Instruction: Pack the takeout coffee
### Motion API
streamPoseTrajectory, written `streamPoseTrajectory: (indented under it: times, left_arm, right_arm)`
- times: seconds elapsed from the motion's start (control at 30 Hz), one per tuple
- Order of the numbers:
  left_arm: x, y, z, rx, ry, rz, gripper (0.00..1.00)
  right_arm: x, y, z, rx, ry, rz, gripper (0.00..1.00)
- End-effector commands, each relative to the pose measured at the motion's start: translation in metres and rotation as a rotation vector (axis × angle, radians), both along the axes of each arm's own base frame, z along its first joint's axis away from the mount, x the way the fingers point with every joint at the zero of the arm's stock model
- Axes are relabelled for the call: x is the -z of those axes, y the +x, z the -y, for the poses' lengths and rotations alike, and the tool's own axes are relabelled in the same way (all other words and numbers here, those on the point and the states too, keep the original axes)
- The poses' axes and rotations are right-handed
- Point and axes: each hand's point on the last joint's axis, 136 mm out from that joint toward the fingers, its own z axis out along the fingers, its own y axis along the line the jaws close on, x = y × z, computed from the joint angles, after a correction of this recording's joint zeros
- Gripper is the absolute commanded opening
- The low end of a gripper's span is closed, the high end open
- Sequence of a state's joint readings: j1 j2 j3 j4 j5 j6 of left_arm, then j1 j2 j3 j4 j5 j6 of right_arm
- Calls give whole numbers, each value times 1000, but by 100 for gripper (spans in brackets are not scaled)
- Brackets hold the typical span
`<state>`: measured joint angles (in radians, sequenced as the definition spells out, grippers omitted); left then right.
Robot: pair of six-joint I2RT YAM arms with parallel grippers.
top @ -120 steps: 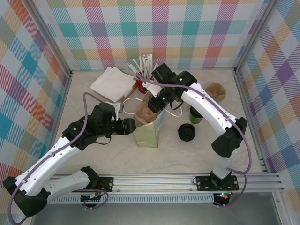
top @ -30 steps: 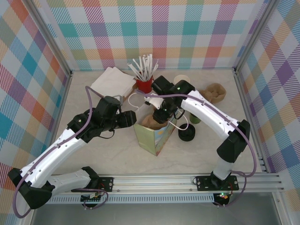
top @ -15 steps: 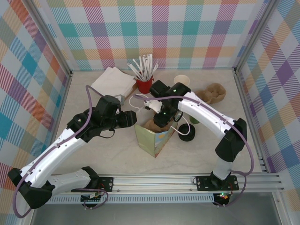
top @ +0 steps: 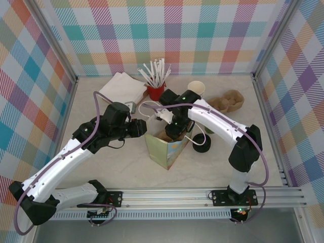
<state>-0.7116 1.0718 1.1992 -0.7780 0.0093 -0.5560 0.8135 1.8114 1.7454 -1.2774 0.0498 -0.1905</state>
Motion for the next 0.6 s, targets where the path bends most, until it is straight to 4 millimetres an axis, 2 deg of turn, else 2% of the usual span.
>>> streamPoseTrajectory:
  times: [0.0,0.43,0.57]
  left_arm:
    - [-19,1,6,24,-21,48,28]
    - [-26,2,5,13,-7,63,12]
    - [-26,3,5,12,-2,63,10]
  right_arm:
    - [10,-5,8,12,-69,-29,34]
    - [33,-4,10,-3,-129,-64,35]
    - [38,-3,9,-13,-132,-67,35]
